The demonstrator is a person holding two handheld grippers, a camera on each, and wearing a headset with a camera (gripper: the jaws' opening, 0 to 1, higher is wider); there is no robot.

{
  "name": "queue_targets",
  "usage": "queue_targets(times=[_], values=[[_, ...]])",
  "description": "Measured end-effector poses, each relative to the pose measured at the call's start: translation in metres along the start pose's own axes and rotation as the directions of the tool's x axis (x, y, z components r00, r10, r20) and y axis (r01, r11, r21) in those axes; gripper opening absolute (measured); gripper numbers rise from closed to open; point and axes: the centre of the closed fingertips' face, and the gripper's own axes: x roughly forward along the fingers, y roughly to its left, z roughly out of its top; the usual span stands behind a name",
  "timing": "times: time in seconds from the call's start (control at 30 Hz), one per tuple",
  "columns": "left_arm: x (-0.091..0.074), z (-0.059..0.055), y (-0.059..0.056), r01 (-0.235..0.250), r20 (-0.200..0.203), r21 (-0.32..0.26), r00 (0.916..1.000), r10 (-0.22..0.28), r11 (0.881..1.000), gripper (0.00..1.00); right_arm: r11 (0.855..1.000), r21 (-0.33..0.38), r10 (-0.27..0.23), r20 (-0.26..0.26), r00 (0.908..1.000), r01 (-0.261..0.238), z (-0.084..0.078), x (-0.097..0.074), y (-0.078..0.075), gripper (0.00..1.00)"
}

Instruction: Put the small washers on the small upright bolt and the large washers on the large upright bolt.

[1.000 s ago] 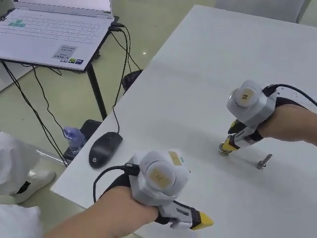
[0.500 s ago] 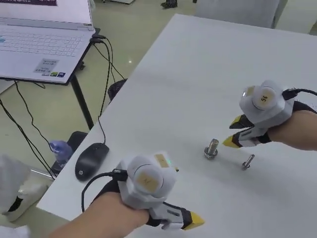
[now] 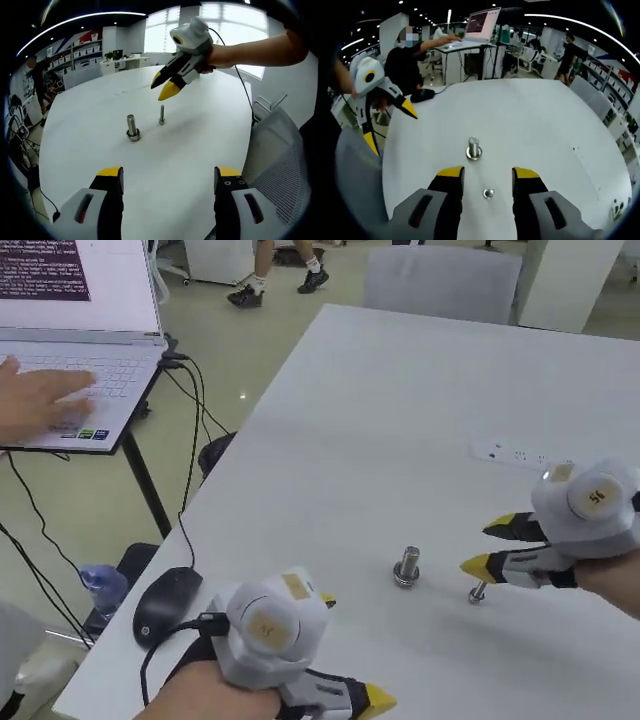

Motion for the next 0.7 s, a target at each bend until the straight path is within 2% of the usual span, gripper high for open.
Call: queue_targets(times=[0.2,0.27,0.37,0.43,0.53,0.6,0.7], values=[[-0.003,0.005,-0.001,-0.010,0.019,-0.012,0.9998,0.010,1.000,0.74,0.997,0.063,-0.048,0.056,0.9973,0.045,-0.011,-0.022,0.007,0.40],[-0.004,0.006,0.000,-0.016,0.028,-0.027,0.9995,0.017,1.000,0.74,0.993,0.111,-0.043,0.095,0.9945,0.033,-0.013,-0.028,0.010,0.41],[-0.005,0.007,0.000,-0.019,0.038,-0.049,0.9990,0.021,0.999,0.74,0.991,0.131,-0.055,0.102,0.9932,0.042,-0.020,-0.036,0.017,0.42],[-0.007,0.006,-0.003,-0.016,0.029,-0.041,0.9994,0.017,0.999,0.74,0.988,0.148,-0.067,0.120,0.9905,0.049,-0.025,-0.043,0.019,0.42],[-0.012,0.007,-0.003,-0.022,0.035,-0.041,0.9991,0.024,0.999,0.75,0.979,0.192,-0.095,0.148,0.9844,0.066,-0.032,-0.052,0.024,0.43],[-0.014,0.007,-0.003,-0.022,0.039,-0.046,0.9990,0.024,0.999,0.75,0.973,0.224,-0.098,0.155,0.9831,0.061,-0.036,-0.055,0.028,0.45],[-0.019,0.009,-0.005,-0.015,0.055,-0.068,0.9983,0.019,0.998,0.76,0.965,0.251,-0.128,0.178,0.9757,0.081,-0.041,-0.065,0.035,0.50]])
